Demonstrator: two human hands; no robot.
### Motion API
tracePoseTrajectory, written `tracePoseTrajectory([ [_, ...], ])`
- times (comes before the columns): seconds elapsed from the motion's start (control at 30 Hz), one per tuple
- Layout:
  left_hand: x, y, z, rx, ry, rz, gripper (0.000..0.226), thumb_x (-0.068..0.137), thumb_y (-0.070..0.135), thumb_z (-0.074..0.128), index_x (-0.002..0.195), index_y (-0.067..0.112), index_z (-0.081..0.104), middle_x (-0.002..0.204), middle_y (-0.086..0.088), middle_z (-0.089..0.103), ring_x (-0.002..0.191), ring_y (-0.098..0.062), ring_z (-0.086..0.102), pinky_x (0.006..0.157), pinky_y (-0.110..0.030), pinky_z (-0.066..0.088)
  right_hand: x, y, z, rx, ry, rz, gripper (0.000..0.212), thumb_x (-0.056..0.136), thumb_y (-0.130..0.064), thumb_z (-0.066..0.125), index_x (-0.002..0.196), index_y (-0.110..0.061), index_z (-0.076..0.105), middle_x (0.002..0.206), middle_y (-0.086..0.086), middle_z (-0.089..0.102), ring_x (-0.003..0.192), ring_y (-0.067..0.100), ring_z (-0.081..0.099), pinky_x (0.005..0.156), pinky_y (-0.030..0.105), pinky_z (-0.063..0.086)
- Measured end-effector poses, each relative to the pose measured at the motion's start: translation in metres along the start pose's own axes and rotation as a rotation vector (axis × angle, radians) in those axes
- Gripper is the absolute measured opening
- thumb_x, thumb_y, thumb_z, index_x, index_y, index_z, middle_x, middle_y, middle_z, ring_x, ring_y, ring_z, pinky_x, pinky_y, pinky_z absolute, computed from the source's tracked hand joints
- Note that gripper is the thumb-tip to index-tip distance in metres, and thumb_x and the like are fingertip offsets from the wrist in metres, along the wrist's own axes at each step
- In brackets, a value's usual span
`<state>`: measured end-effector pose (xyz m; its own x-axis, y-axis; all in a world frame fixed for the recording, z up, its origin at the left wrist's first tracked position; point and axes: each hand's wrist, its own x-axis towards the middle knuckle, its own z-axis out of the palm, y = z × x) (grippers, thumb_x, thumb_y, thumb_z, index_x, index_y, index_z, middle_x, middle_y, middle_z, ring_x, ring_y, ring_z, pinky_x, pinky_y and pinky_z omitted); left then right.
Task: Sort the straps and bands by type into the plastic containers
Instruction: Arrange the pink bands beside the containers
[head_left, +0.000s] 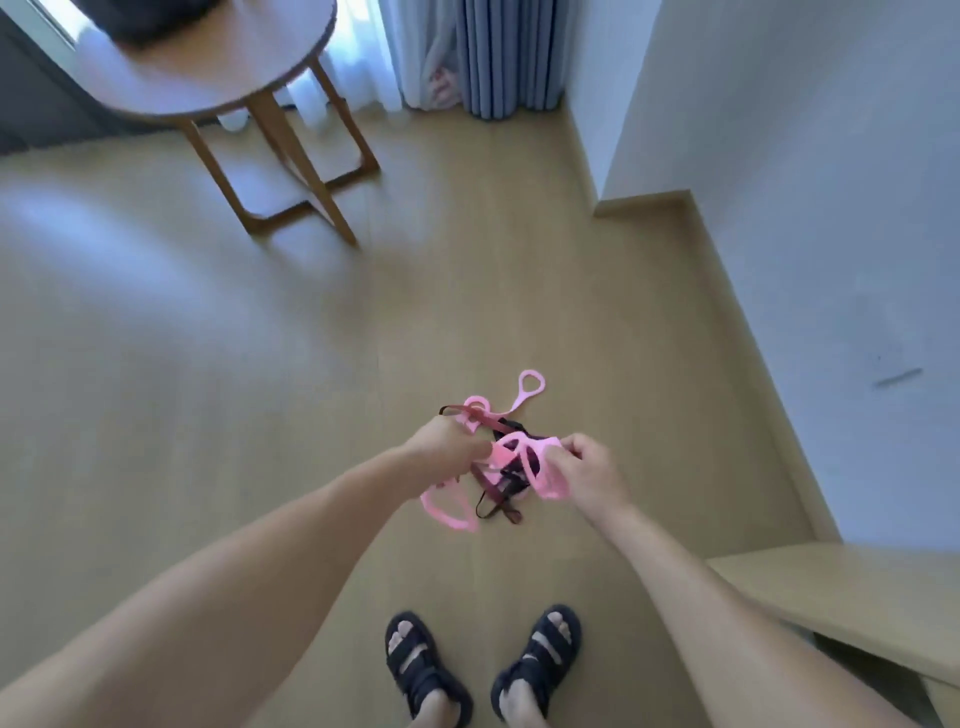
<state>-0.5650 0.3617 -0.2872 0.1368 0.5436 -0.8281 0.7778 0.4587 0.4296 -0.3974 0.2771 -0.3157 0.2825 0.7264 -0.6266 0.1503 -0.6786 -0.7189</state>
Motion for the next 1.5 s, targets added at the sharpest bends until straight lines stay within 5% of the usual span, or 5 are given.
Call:
tracePoseTrajectory([
  [0.23, -0.119, 0.093, -0.027, -0.228, -0.194, 0.258, 0.009, 0.092, 0.001, 0.053, 0.084, 0.003, 0.058, 0.085, -0.020, 0.073, 0.079, -0.033, 0.071, 0.070, -0.034, 0.054, -0.113, -0.089, -0.101, 0.333, 0.105, -0.123, 0.016, 0.090, 0.011, 0.044, 0.083, -0.001, 0.052, 0.063, 0.014, 0.049, 0.038, 0.007, 0.046, 0.039, 0.015, 0.036],
  [0.8, -0.265, 0.239, -0.021, -0.007, -0.471, 0.744, 0.020, 0.092, 0.007, 0.057, 0.104, -0.009, 0.060, 0.088, -0.025, 0.072, 0.085, -0.036, 0.070, 0.083, -0.049, 0.056, -0.287, -0.156, -0.216, 0.482, 0.526, -0.476, 0.017, 0.096, -0.017, 0.059, 0.110, -0.008, 0.065, 0.092, 0.010, 0.071, 0.081, 0.022, 0.068, 0.073, 0.031, 0.056],
  [1.07, -0.299, 0.270, 0.024, 0.163, -0.345, 1.119, 0.011, 0.088, 0.026, 0.072, 0.082, 0.018, 0.069, 0.078, 0.005, 0.067, 0.068, -0.008, 0.059, 0.064, -0.020, 0.045, -0.350, -0.135, -0.223, 0.402, 0.850, -0.434, 0.011, 0.094, -0.019, 0.063, 0.099, -0.022, 0.073, 0.100, -0.001, 0.073, 0.093, 0.016, 0.068, 0.070, 0.018, 0.054],
  [1.2, -0.320, 0.274, 0.049, 0.251, -0.259, 1.358, 0.012, 0.087, 0.036, 0.073, 0.092, 0.025, 0.073, 0.127, 0.017, 0.054, 0.112, -0.005, 0.055, 0.097, -0.025, 0.040, -0.382, -0.118, -0.228, 0.369, 1.025, -0.477, 0.011, 0.093, -0.026, 0.064, 0.101, -0.028, 0.072, 0.120, -0.014, 0.055, 0.099, -0.010, 0.058, 0.074, 0.008, 0.045],
  [1.5, -0.407, 0.265, 0.125, -0.157, -0.705, 1.292, 0.020, 0.094, 0.020, 0.065, 0.113, 0.013, 0.067, 0.103, -0.012, 0.071, 0.092, -0.032, 0.071, 0.083, -0.045, 0.058, -0.466, -0.073, -0.246, 0.519, 1.208, -0.582, 0.019, 0.098, -0.023, 0.056, 0.103, -0.030, 0.072, 0.101, -0.005, 0.074, 0.098, 0.018, 0.068, 0.091, 0.037, 0.054],
])
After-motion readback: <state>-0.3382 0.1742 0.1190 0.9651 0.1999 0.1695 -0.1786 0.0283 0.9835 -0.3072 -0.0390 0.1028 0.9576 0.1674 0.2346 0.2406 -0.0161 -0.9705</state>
